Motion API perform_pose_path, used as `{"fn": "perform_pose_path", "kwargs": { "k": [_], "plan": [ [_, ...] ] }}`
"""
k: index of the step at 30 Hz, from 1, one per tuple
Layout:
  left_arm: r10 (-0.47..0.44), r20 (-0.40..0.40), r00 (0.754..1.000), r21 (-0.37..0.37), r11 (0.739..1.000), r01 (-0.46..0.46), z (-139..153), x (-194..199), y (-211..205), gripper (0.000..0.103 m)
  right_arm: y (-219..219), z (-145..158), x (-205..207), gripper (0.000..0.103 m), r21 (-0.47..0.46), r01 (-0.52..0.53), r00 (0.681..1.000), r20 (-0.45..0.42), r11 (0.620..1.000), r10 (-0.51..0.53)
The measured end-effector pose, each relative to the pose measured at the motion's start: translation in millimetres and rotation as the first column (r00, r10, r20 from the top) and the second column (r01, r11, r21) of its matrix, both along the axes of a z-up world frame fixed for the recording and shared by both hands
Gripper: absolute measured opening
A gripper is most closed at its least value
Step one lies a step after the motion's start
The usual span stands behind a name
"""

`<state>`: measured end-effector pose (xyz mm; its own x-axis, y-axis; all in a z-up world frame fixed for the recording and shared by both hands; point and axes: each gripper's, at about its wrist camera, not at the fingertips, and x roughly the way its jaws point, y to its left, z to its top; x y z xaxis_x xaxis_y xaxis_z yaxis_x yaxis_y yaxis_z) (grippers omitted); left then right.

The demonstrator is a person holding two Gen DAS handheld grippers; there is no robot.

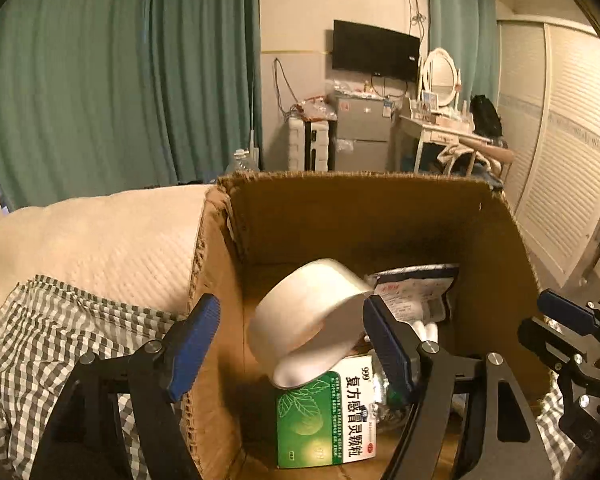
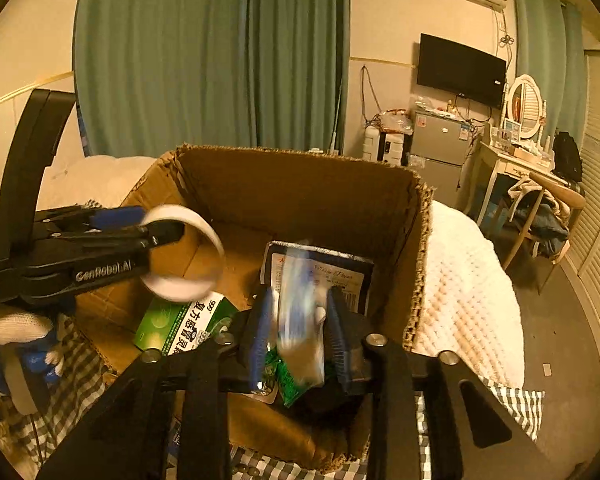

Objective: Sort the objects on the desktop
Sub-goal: 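Drop the tape roll from the left gripper while the right releases the packet into the box, then withdraw both grippers from the box back toward the item pile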

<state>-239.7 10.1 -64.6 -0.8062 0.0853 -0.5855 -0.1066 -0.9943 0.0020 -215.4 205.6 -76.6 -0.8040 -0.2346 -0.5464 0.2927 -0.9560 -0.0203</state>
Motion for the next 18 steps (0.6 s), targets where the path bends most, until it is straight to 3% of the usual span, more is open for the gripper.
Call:
{"fn": "perform_pose_path", "kwargs": {
  "k": [4,6,7,18],
  "plan": [
    [-0.002,-0.018,1.0,0.005,1.0,0.002,13,8,-1,0.078,4,9,8,0.037,-0.015,0.011,1.0,-0.022,1.0,-0.011],
    [0.002,-0.032,0.999,0.006,1.0,-0.002,19,14,-2,0.093,4,13,13,0.037,-0.023,0.013,0.999,-0.033,1.0,-0.014],
    [0.007,-0.042,0.999,0.006,1.0,-0.006,23,14,-4,0.094,4,16,17,0.037,-0.027,0.014,0.999,-0.04,1.0,-0.015],
    [0.02,-0.132,0.991,0.061,0.998,-0.012,63,54,-20,0.098,12,54,54,0.038,-0.068,0.018,0.991,-0.13,0.998,-0.026]
  ]
}}
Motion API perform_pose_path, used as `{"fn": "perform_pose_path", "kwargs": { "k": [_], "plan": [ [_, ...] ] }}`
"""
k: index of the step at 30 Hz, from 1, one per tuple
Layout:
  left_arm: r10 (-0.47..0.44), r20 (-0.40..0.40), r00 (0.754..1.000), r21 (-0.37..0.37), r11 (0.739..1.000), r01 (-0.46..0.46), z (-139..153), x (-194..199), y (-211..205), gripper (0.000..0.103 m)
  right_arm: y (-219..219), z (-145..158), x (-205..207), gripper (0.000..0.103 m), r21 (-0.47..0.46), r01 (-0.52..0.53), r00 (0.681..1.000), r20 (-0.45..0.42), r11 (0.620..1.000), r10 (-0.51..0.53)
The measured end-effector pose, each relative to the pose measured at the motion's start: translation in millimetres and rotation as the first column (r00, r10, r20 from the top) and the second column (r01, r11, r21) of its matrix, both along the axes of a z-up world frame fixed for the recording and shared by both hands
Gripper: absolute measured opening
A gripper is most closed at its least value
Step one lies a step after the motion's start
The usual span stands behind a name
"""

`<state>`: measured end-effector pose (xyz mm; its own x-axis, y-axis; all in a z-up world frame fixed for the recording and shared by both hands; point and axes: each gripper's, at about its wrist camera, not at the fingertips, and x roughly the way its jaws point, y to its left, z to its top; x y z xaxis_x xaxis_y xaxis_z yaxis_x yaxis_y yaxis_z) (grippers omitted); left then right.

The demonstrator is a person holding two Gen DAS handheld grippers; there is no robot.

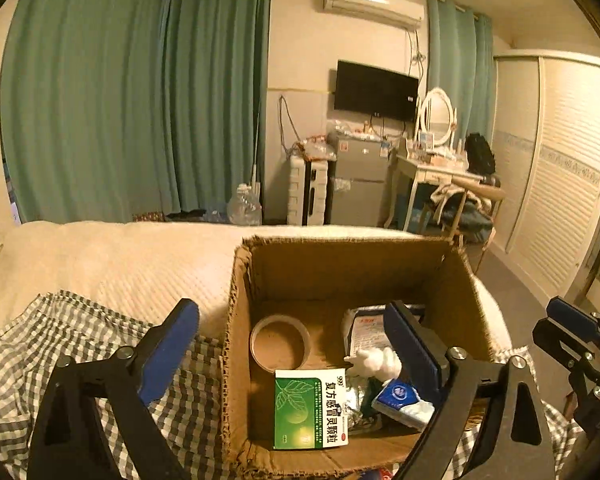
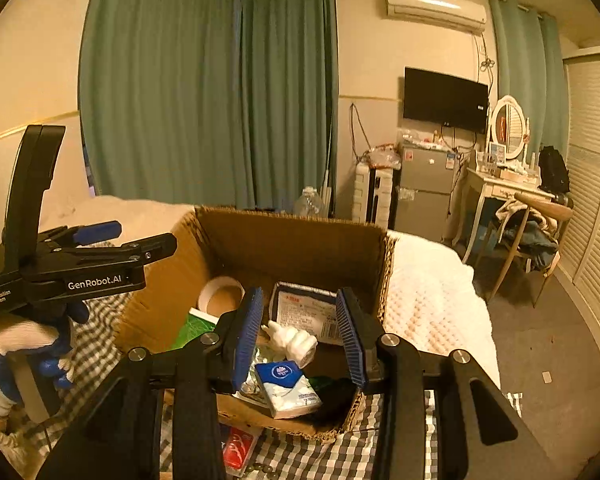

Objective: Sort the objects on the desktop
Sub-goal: 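Withdraw both grippers from the box back toward the item pile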

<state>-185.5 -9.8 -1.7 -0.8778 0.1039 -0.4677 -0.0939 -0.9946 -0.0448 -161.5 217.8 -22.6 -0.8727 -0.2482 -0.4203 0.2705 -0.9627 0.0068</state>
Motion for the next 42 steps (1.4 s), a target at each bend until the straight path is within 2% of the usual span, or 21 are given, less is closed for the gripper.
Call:
{"fn": "perform_pose_path", "kwargs": {
  "k": [3,13,17,18,23,25,28,32,34,35,37,42],
  "plan": [
    [0.007,-0.049,0.999,0.023,1.0,-0.005,16,18,-5,0.103,1,11,12,0.041,-0.014,0.0,1.0,-0.026,1.0,0.0],
    [0.035,-0.189,0.981,0.045,0.999,-0.027,61,78,-8,0.103,4,40,60,0.044,-0.034,-0.013,0.995,-0.098,0.999,0.01],
    [0.024,-0.219,0.975,0.061,0.998,-0.011,70,102,-11,0.103,3,46,76,0.056,-0.042,-0.011,0.994,-0.113,0.999,0.006],
    [0.017,-0.218,0.976,0.063,0.998,-0.004,71,106,-11,0.103,4,47,80,0.056,-0.047,-0.01,0.993,-0.116,0.999,0.004],
    [0.017,-0.185,0.983,0.065,0.998,-0.005,62,122,-10,0.103,7,48,100,0.061,-0.059,-0.002,0.993,-0.119,0.998,-0.005],
    [0.011,-0.18,0.984,0.049,0.999,-0.003,55,128,-7,0.103,10,47,105,0.061,-0.082,0.014,0.993,-0.115,0.997,-0.023],
    [-0.05,-0.132,0.99,0.011,0.999,0.052,41,132,1,0.103,12,42,110,0.061,-0.104,0.023,0.995,-0.094,0.994,-0.033],
    [-0.072,-0.102,0.992,-0.038,0.997,0.068,23,140,9,0.103,15,32,112,0.061,-0.095,0.031,0.997,-0.068,0.995,-0.037],
    [-0.062,-0.084,0.995,-0.038,0.998,0.059,14,143,8,0.103,13,27,114,0.064,-0.087,0.028,0.998,-0.057,0.996,-0.033],
    [-0.06,-0.07,0.996,-0.028,0.998,0.058,9,144,7,0.103,12,24,116,0.073,-0.082,0.03,0.998,-0.051,0.996,-0.034],
    [-0.05,-0.029,0.998,-0.007,0.999,0.05,-3,145,3,0.103,9,20,118,0.084,-0.08,0.029,0.998,-0.045,0.996,-0.033],
    [0.056,0.098,0.994,0.031,0.998,-0.059,-38,142,-7,0.103,3,10,122,0.084,-0.067,0.014,0.999,-0.033,0.998,-0.016]
  ]
}}
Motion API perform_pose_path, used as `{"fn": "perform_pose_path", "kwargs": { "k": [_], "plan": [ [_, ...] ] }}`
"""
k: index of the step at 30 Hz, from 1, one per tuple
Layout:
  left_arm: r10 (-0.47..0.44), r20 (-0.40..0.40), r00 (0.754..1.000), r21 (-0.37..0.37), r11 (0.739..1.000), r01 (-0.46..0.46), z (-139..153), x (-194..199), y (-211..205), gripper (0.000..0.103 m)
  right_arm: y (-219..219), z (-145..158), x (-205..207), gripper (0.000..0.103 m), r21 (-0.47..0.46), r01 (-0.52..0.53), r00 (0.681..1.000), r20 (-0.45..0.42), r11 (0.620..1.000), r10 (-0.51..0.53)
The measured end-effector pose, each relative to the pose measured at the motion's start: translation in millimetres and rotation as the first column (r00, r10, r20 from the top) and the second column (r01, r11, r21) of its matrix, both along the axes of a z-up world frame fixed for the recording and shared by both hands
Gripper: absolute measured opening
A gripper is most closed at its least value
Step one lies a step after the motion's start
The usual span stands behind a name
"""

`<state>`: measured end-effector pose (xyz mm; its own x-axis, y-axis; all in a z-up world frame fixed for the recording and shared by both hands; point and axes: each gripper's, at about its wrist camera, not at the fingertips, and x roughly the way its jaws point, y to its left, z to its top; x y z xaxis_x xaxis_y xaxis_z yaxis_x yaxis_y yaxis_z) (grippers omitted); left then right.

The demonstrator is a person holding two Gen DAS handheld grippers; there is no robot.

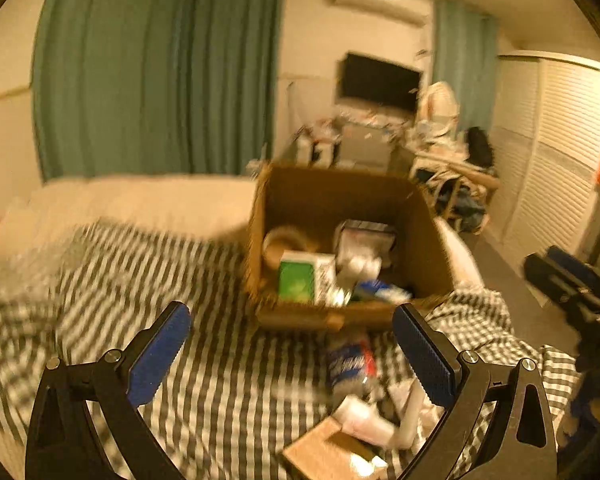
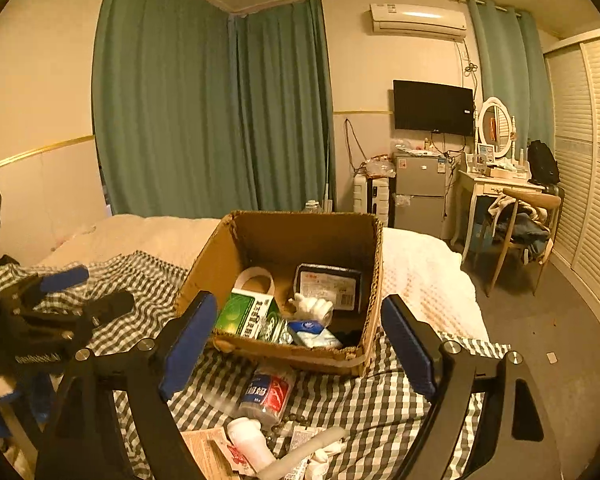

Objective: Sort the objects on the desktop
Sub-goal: 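Withdraw both grippers from the box back toward the item pile, then reach the left gripper into the pile while the right gripper grasps the white plastic tube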

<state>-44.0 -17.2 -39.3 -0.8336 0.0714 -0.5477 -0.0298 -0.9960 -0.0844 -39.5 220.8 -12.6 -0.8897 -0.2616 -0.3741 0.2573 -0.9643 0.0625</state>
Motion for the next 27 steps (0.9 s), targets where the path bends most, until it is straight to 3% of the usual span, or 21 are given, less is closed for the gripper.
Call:
{"fn": "perform_pose_path", "kwargs": {
  "k": [6,12,16,21,27],
  "plan": [
    [0.106,0.128,0.986,0.112,0.986,-0.121,-42,3,-4,0.103,-6,-14,4,0.085,0.02,-0.002,1.0,0.029,1.0,0.002],
    [0.159,0.197,0.967,0.11,0.977,-0.183,-73,8,9,0.103,-5,-35,-4,0.085,0.029,0.0,0.995,0.097,1.0,-0.003],
    [0.251,0.246,0.936,0.109,0.952,-0.284,-100,18,12,0.103,-4,-53,-10,0.085,0.025,-0.002,0.989,0.15,1.0,-0.001],
    [0.221,0.356,0.908,0.086,0.96,-0.267,-137,23,33,0.103,-8,-78,-15,0.084,0.036,-0.02,0.977,0.212,0.999,0.012],
    [0.203,0.413,0.888,0.044,0.969,-0.241,-163,29,54,0.103,-10,-106,-22,0.08,0.039,-0.018,0.957,0.289,0.999,0.006]
  ]
}}
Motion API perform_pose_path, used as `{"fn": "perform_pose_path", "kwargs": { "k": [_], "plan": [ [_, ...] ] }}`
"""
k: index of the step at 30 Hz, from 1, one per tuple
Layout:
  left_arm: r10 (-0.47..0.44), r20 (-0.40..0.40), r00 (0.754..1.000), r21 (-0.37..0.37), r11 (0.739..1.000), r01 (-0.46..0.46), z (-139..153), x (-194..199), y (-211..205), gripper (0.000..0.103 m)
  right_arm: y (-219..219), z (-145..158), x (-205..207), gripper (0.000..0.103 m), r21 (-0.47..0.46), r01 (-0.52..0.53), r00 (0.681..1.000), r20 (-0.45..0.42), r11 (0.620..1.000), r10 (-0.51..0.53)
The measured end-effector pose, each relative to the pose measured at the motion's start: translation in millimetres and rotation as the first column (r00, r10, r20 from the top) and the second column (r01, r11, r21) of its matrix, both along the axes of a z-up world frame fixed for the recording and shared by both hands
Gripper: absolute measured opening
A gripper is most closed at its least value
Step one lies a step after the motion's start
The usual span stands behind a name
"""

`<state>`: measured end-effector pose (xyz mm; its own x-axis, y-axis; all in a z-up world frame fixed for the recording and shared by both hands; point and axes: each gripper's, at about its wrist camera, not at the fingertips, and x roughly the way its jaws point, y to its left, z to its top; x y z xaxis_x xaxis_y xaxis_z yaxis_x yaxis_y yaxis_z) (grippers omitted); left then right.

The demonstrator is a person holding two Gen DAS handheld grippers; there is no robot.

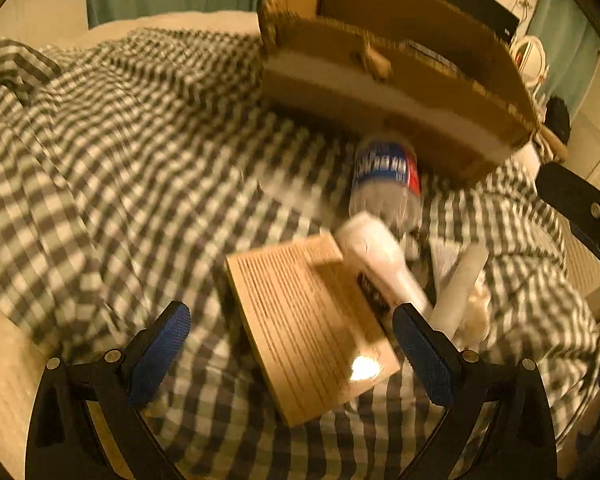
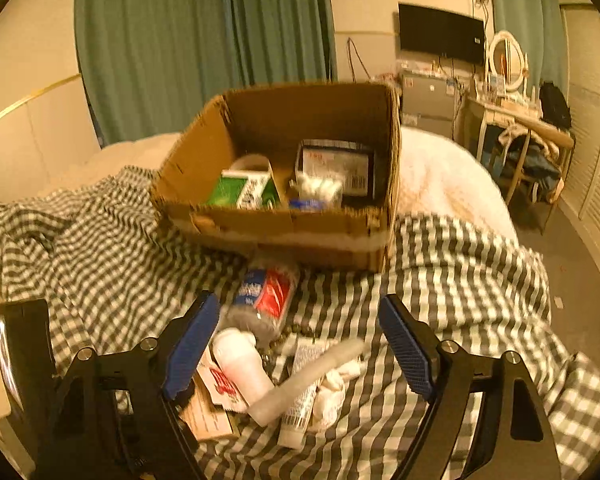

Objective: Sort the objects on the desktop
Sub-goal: 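Reach the left gripper into the pile while the right gripper grasps the white plastic tube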

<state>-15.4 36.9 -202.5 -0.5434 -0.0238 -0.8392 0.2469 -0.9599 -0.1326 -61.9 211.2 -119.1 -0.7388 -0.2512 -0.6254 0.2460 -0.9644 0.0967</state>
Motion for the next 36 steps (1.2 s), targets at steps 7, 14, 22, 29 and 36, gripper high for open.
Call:
{"fn": "perform_pose_path", "kwargs": {
  "k": [7,14,22,29,36],
  "plan": [
    [-0.055,0.097,0.994,0.055,0.997,0.05,-28,-7,12,0.103,6,-34,-16,0.074,-0.004,0.029,0.993,0.117,1.0,-0.028],
    [-0.072,0.119,0.99,0.049,0.997,0.067,-41,-18,16,0.103,1,-68,-33,0.073,0.007,0.025,0.971,0.239,1.0,-0.026],
    [-0.094,0.114,0.989,0.059,0.994,0.087,-51,-22,17,0.103,0,-102,-46,0.059,0.031,0.043,0.938,0.343,0.999,-0.051],
    [-0.118,0.074,0.99,0.112,0.988,0.11,-43,-18,10,0.089,1,-104,-44,0.035,-0.004,0.023,0.937,0.348,1.0,-0.02],
    [-0.112,0.026,0.993,0.126,0.986,0.108,-22,-13,-5,0.083,5,-93,-39,0.021,-0.018,0.021,0.95,0.313,1.0,-0.014]
  ]
}}
